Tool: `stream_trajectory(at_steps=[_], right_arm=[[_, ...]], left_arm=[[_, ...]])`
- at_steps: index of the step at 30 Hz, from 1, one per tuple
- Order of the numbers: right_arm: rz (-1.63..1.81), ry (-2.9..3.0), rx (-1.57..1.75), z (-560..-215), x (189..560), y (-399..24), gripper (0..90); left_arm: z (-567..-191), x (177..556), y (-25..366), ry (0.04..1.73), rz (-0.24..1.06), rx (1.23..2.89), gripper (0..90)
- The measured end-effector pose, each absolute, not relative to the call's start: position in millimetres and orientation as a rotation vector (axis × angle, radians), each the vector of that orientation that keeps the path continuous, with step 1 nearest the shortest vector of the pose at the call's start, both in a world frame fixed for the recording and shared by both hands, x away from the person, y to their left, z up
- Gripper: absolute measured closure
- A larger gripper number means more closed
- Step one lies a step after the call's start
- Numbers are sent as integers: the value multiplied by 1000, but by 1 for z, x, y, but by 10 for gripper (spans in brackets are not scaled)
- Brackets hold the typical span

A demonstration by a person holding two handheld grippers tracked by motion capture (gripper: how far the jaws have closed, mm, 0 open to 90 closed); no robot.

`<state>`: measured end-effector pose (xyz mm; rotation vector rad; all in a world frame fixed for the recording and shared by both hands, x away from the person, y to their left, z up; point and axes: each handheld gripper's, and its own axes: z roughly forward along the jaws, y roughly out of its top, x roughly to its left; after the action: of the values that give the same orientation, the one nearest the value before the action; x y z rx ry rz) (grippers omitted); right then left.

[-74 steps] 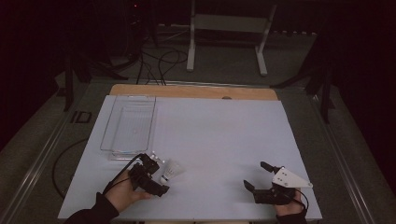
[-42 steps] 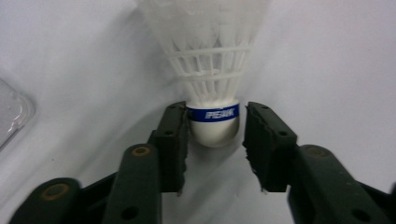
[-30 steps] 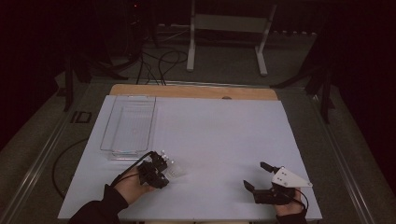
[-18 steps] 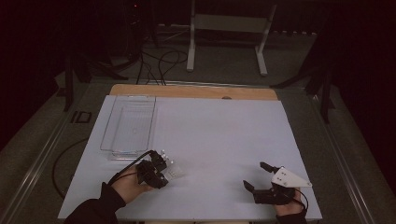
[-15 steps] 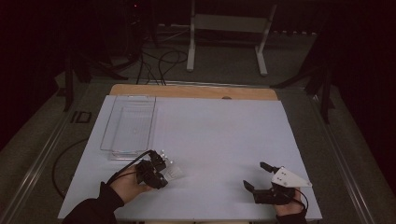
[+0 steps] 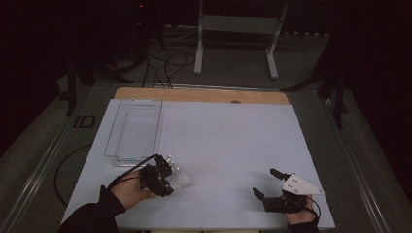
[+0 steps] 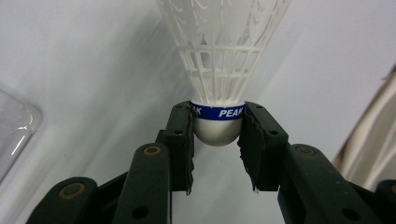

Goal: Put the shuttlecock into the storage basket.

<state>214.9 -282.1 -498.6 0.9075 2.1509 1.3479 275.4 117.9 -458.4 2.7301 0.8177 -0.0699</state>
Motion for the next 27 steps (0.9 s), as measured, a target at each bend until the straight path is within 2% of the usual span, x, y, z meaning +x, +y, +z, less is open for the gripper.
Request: stream_trajectory(at_steps=[27], right_arm=[[1344, 2152, 907, -499, 215, -281, 90]], left_arm=[[-417, 280, 121, 748, -58, 2730, 663]])
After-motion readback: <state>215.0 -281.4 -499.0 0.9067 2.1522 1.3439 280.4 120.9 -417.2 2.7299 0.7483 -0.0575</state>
